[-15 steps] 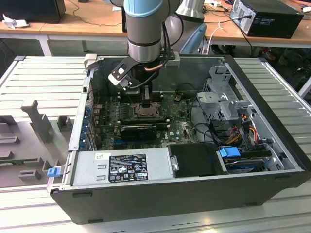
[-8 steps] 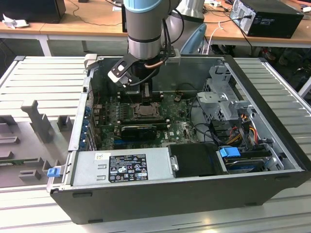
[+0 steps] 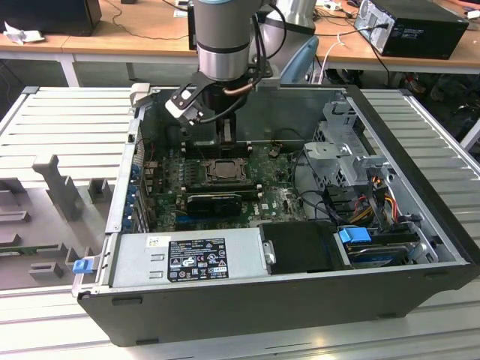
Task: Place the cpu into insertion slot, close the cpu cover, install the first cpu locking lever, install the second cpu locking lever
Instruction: 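Install the first cpu locking lever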
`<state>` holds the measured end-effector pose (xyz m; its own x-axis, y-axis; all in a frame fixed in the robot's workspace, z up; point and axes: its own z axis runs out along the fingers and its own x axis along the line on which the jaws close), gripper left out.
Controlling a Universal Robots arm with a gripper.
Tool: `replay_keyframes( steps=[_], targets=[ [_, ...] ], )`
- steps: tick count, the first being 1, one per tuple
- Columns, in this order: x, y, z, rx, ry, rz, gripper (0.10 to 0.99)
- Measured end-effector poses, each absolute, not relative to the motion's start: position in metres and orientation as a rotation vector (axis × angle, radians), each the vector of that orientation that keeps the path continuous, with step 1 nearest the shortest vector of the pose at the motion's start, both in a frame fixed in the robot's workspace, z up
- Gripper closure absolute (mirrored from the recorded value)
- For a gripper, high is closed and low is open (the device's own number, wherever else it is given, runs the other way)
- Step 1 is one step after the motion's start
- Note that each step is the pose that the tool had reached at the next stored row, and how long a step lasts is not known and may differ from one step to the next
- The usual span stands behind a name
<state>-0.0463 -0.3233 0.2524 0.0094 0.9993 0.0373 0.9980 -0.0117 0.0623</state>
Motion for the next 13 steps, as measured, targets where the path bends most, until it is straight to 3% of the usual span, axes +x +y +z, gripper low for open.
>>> replay_keyframes(
  steps=[13],
  targets=[
    [-0.0464,-0.3234,0.2623,1.977,2.426,0.114,0.98]
  ],
)
